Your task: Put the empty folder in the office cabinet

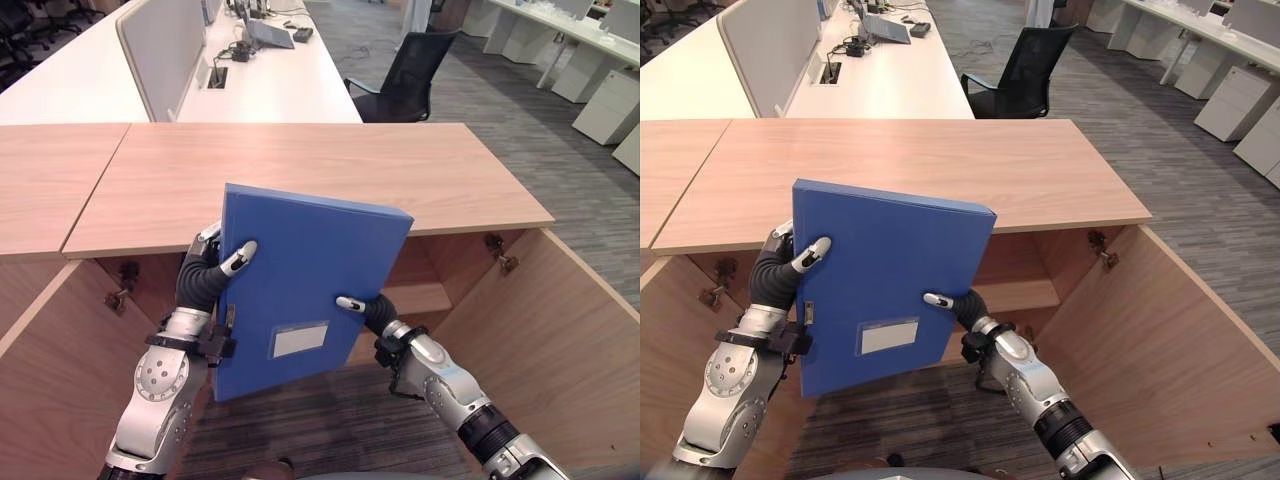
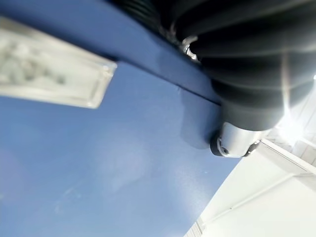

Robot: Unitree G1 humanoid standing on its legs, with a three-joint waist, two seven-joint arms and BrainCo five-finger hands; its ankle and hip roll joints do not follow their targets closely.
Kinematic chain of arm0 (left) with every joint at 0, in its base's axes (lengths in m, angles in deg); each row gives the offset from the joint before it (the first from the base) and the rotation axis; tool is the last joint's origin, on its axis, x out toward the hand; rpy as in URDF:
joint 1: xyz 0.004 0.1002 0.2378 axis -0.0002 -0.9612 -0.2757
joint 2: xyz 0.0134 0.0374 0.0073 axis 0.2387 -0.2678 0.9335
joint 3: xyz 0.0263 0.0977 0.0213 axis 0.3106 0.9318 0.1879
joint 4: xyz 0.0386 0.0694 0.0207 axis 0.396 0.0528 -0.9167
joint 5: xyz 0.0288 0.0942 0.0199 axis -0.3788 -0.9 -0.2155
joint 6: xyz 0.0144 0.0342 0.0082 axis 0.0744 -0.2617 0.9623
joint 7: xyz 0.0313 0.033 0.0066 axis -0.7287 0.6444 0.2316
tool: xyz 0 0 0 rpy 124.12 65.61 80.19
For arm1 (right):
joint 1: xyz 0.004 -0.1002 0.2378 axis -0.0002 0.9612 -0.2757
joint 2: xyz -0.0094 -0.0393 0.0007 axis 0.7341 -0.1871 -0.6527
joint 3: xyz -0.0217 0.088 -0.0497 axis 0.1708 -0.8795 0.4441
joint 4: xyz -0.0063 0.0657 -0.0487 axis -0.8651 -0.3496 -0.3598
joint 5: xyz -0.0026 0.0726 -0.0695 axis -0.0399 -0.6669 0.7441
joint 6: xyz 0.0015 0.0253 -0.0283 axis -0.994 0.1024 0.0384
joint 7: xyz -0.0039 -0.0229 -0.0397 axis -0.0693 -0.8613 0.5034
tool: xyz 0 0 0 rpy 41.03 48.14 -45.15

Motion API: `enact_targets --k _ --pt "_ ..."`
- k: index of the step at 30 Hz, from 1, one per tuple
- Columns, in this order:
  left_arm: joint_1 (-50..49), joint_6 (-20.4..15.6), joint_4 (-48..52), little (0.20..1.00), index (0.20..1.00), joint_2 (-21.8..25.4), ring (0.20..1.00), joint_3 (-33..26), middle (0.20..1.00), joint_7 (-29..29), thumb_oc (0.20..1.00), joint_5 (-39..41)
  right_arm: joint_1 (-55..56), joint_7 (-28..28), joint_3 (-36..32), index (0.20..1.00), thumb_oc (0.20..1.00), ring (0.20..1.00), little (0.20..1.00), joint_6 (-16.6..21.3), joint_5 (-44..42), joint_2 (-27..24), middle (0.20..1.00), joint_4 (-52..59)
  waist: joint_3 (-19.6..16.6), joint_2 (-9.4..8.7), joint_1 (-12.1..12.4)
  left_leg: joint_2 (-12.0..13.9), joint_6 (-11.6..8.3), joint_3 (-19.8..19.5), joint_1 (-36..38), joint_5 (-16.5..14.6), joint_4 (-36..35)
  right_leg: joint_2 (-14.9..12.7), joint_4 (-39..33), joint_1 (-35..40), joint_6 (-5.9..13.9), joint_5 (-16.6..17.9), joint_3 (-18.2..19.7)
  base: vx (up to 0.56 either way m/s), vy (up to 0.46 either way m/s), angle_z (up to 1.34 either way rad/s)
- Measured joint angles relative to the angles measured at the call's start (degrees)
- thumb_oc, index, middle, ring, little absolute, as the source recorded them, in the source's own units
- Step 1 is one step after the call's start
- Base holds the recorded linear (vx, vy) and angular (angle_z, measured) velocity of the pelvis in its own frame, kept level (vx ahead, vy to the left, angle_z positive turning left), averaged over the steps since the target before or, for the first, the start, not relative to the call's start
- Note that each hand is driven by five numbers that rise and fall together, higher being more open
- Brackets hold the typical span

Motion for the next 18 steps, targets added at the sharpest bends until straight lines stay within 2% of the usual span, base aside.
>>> enact_targets --k 3,5,6,9,12,16,17,18 --pt "1.00 0.65 -3.09 0.200 0.200 0.30 0.200 0.28 0.200 0.44 0.200 2.46 0.27 0.11 0.29 0.200 0.200 0.200 0.200 -0.19 -2.57 -0.18 0.200 -0.80 0.05 -0.14 0.42 0.01 -0.02 -0.31 0.02 0.01 0.01 0.02 -0.16 0.26 0.00 0.00 -0.35 -0.01 -0.009 0.06" --pt "0.93 1.07 -4.58 0.404 0.404 1.09 0.404 0.34 0.404 1.28 0.404 3.24 2.61 0.76 1.19 0.200 0.200 0.200 0.200 -0.15 -4.88 -0.16 0.200 -0.78 0.09 -0.28 0.48 0.00 -0.06 -0.70 0.04 0.03 -0.04 -0.02 -0.31 0.29 0.02 -0.01 -0.74 -0.01 0.001 0.09" --pt "0.43 2.21 -5.68 1.000 1.000 2.09 1.000 0.39 1.000 2.09 1.000 3.51 4.00 1.02 2.54 0.200 0.200 0.200 0.200 -1.27 -6.53 -0.37 0.200 -0.97 0.15 -0.26 0.51 -0.01 -0.06 -0.70 0.00 0.03 -0.13 -0.01 -0.38 0.39 0.03 -0.01 -0.79 0.00 0.005 0.04" --pt "-0.36 2.85 -6.44 1.000 1.000 2.44 1.000 1.41 1.000 3.59 1.000 6.71 7.63 2.43 3.14 0.200 0.200 0.200 0.200 -3.56 -11.73 -0.25 0.200 -1.32 0.31 -0.14 0.37 -0.04 -0.05 -0.68 0.12 0.03 -0.16 0.01 -0.60 0.55 0.12 0.07 -0.83 0.00 0.000 0.00" --pt "-1.25 3.03 -6.49 1.000 1.000 1.92 1.000 4.05 1.000 6.05 1.000 8.26 12.56 4.90 1.24 0.200 0.200 0.200 0.200 -3.46 -15.77 2.13 0.200 -3.85 0.72 0.38 0.13 -0.06 -0.05 -0.49 0.46 0.02 -0.22 0.02 -0.70 0.79 0.22 0.11 -0.63 0.00 0.008 -0.04" --pt "-1.70 2.73 -6.43 1.000 1.000 2.16 1.000 4.04 1.000 7.50 1.000 9.85 13.99 5.41 0.38 0.200 0.200 0.200 0.200 -3.42 -17.87 2.17 0.200 -4.83 0.77 0.78 -0.12 -0.06 -0.06 -0.39 0.26 0.04 -0.13 -0.02 -0.38 0.16 0.19 0.09 -0.43 0.00 0.024 -0.05" --pt "-13.55 2.94 -7.88 1.000 1.000 6.65 1.000 2.84 1.000 12.31 1.000 11.30 23.28 7.60 -11.22 0.200 0.200 0.200 0.200 -3.22 -19.24 8.35 0.200 -12.31 -0.20 1.72 -2.68 -0.18 -0.01 1.02 1.39 -0.02 -1.32 -0.08 -0.29 0.11 0.31 0.03 0.55 0.00 0.020 -0.31" --pt "-19.04 4.05 -11.11 1.000 1.000 8.01 1.000 2.15 1.000 14.30 1.000 11.32 25.37 7.77 -17.94 0.200 0.200 0.200 0.200 -2.22 -20.27 10.61 0.200 -19.57 -0.71 2.27 -4.11 -0.34 0.08 1.42 2.03 -0.07 -1.95 -0.16 -0.19 0.20 0.52 -0.10 1.04 0.00 0.004 -0.51"
